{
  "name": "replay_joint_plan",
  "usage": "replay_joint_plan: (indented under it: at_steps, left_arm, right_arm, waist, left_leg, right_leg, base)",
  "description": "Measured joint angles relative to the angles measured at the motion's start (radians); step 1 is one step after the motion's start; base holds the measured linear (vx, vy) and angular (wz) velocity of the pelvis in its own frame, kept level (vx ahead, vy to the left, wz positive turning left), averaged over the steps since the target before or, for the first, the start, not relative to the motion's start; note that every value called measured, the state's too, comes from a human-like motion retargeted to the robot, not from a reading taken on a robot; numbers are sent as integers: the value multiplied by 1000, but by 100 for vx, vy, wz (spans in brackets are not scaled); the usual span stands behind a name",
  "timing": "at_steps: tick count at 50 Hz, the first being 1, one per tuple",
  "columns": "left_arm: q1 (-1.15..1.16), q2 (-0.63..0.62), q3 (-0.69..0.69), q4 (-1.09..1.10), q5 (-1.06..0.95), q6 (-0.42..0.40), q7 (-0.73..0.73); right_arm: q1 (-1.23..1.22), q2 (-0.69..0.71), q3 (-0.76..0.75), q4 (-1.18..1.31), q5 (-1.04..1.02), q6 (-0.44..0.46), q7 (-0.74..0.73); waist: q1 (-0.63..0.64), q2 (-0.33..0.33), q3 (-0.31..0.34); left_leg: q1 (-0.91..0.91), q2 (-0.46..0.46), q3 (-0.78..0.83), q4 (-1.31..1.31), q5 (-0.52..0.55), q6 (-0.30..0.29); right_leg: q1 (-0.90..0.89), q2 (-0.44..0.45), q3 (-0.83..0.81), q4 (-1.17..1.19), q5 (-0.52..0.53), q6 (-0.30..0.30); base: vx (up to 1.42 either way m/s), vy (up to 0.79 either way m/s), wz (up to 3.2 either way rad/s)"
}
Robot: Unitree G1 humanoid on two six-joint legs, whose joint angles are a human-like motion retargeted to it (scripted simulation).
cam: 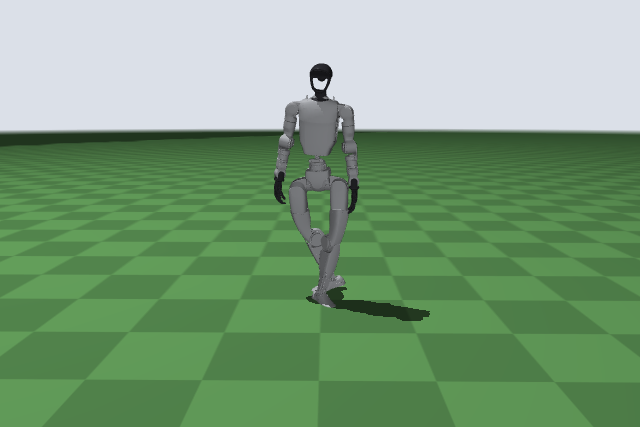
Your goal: Upper body actions
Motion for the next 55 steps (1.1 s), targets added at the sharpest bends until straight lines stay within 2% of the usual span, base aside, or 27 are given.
replay_joint_plan:
  at_steps: [7,10,12,15,17,20,24,27,30,32,33,34,35,37,40,42,46,55]
  left_arm:
    - [-1,24,17,60,50,53,9]
    - [-7,28,23,59,42,59,5]
    - [-14,28,21,57,34,58,3]
    - [-21,19,12,60,25,57,10]
    - [-27,13,8,64,25,58,5]
    - [-47,5,-8,63,30,62,-8]
    - [-50,-4,-39,51,36,52,-7]
    - [-34,-9,-46,40,63,52,-24]
    - [-22,-6,-55,44,90,60,-35]
    - [-16,-1,-71,57,99,68,-46]
    - [-6,2,-79,65,102,72,-53]
    - [1,4,-80,72,109,79,-61]
    - [6,5,-77,79,118,88,-68]
    - [15,-3,-83,93,141,102,-55]
    - [29,-13,-90,96,111,73,-27]
    - [38,-8,-96,83,117,59,-59]
    - [31,-14,-94,73,170,98,-73]
    - [2,-38,-86,68,126,80,-125]
  right_arm:
    - [-7,13,36,18,-10,-5,39]
    - [-7,20,49,8,-21,-10,54]
    - [-8,20,54,-4,-40,-16,49]
    - [-7,14,59,-20,-73,-19,25]
    - [-12,9,68,-22,-69,-15,10]
    - [-36,10,62,-22,-34,-5,12]
    - [-50,15,50,-44,-1,-22,36]
    - [-55,18,61,-56,5,-21,28]
    - [-59,25,66,-60,17,-24,26]
    - [-54,29,62,-64,20,-29,23]
    - [-43,32,60,-63,17,-31,16]
    - [-37,32,59,-57,9,-31,9]
    - [-32,32,60,-50,0,-29,3]
    - [-23,32,36,-31,-2,-11,-4]
    - [-21,35,27,-10,27,-10,-16]
    - [-23,36,33,0,38,-9,-7]
    - [-33,40,17,6,44,2,16]
    - [-36,34,22,3,57,-10,26]
  waist:
    - [-21,-2,-7]
    - [-13,-10,13]
    - [-10,2,30]
    - [-28,48,50]
    - [-59,87,73]
    - [-66,115,107]
    - [-51,130,131]
    - [-63,126,136]
    - [-68,87,137]
    - [-87,64,148]
    - [-113,64,149]
    - [-106,60,141]
    - [-83,56,127]
    - [-94,86,99]
    - [-80,82,77]
    - [-97,81,69]
    - [-101,91,55]
    - [-87,101,53]
  left_leg:
    - [-31,12,-161,56,30,-76]
    - [-31,19,-225,69,60,-108]
    - [-15,21,-263,44,57,-94]
    - [8,39,-328,-5,45,-38]
    - [25,62,-382,-37,62,-29]
    - [35,83,-415,-68,83,-18]
    - [48,88,-413,-93,89,12]
    - [60,78,-413,-105,95,13]
    - [87,21,-404,-133,100,21]
    - [129,-29,-425,-157,104,32]
    - [152,-39,-454,-165,108,32]
    - [165,-45,-446,-168,105,28]
    - [175,-47,-420,-169,98,21]
    - [167,-30,-457,-157,95,16]
    - [178,-38,-445,-152,84,12]
    - [187,-42,-453,-153,84,6]
    - [191,-41,-456,-161,90,-1]
    - [185,-36,-459,-170,102,-15]
  right_leg:
    - [21,37,97,42,132,-41]
    - [36,47,115,70,198,-61]
    - [39,54,135,115,251,-75]
    - [6,51,194,252,319,-117]
    - [-57,29,263,407,301,-110]
    - [-182,16,437,568,201,-35]
    - [-294,7,548,582,87,-61]
    - [-349,-7,614,473,10,-87]
    - [-369,6,751,230,-34,-76]
    - [-342,12,829,40,8,-89]
    - [-324,47,907,-19,49,-113]
    - [-301,18,840,-38,84,-100]
    - [-277,-43,700,-39,115,-67]
    - [-255,-37,598,-74,129,-68]
    - [-231,-10,607,-116,134,-87]
    - [-223,-7,611,-123,132,-97]
    - [-220,0,608,-127,130,-103]
    - [-228,2,606,-132,134,-111]
  base:
    - [26,-3,112]
    - [18,-11,86]
    - [15,-9,84]
    - [14,-8,100]
    - [10,-7,111]
    - [-5,-10,53]
    - [-2,-9,10]
    - [1,-10,11]
    - [2,-12,19]
    - [10,-13,81]
    - [20,-6,72]
    - [23,-4,-2]
    - [20,-9,-17]
    - [16,-10,36]
    - [4,-4,4]
    - [6,-7,14]
    - [0,-4,6]
    - [-1,-1,2]
